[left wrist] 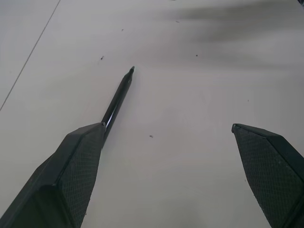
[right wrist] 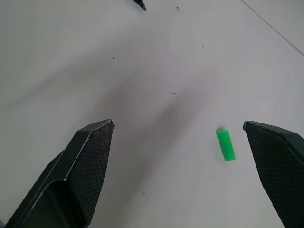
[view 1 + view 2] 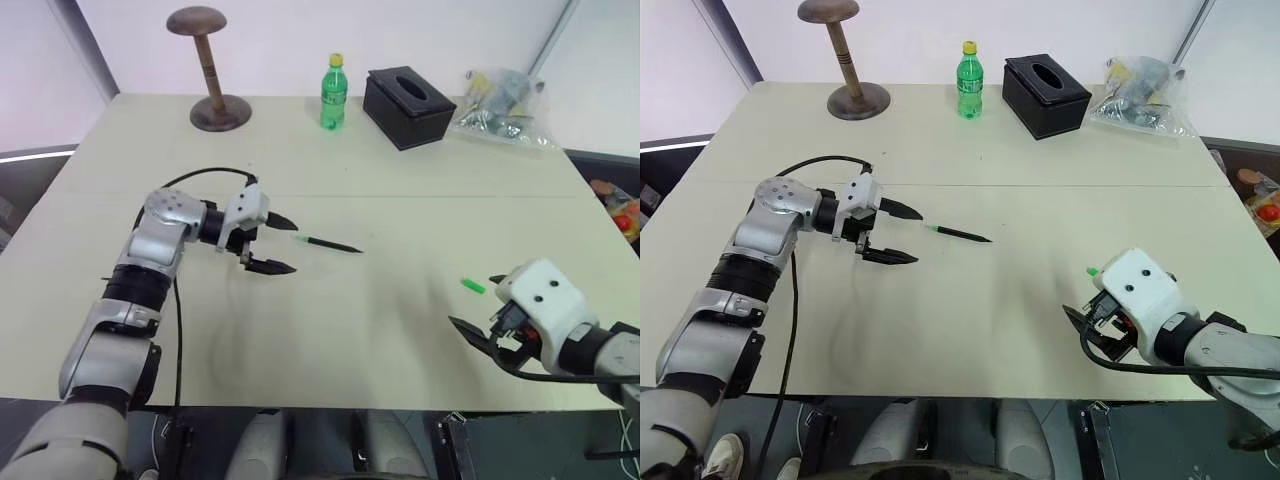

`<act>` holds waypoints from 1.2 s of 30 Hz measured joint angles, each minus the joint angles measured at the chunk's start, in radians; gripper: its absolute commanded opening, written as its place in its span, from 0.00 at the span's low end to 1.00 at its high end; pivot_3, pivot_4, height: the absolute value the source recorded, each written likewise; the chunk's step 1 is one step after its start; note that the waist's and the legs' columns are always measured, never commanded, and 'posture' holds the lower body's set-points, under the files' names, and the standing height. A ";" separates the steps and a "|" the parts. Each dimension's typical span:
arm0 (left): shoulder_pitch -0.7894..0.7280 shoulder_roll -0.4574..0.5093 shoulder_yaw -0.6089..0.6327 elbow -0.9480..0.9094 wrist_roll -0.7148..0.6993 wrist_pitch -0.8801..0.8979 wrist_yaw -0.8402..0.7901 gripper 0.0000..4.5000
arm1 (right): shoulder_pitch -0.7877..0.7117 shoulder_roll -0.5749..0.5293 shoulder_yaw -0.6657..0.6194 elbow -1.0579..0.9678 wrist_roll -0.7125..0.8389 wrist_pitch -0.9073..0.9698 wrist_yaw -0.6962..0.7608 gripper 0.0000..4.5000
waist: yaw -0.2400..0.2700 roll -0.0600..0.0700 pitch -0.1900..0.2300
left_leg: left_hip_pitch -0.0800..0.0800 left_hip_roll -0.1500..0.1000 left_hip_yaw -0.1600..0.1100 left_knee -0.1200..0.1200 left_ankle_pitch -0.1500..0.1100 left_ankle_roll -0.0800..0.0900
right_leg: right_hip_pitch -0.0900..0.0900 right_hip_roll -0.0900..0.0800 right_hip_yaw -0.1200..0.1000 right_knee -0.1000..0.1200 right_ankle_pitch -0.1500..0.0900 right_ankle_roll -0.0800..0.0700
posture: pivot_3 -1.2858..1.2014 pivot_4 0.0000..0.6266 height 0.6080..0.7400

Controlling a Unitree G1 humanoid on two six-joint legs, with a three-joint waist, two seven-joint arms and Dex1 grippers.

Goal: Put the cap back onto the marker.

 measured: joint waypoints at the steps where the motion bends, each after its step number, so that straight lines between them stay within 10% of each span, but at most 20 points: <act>1: -0.006 -0.003 0.000 0.011 0.001 -0.010 0.000 1.00 | -0.001 0.003 0.000 0.000 -0.001 0.002 0.000 0.99 | 0.000 0.000 0.000 | 0.000 0.000 0.000 0.000 0.000 0.000 | 0.000 0.000 0.000 0.000 0.000 0.000 | 0.52 0.24 1.00; 36: -0.353 -0.252 -0.039 0.750 0.264 -0.290 0.088 1.00 | -0.062 0.077 0.216 -0.002 -0.055 -0.065 -0.209 0.99 | 0.000 -0.002 0.001 | 0.000 -0.001 0.000 0.000 0.000 0.000 | 0.000 0.001 0.000 0.000 0.000 0.000 | 0.52 0.24 1.00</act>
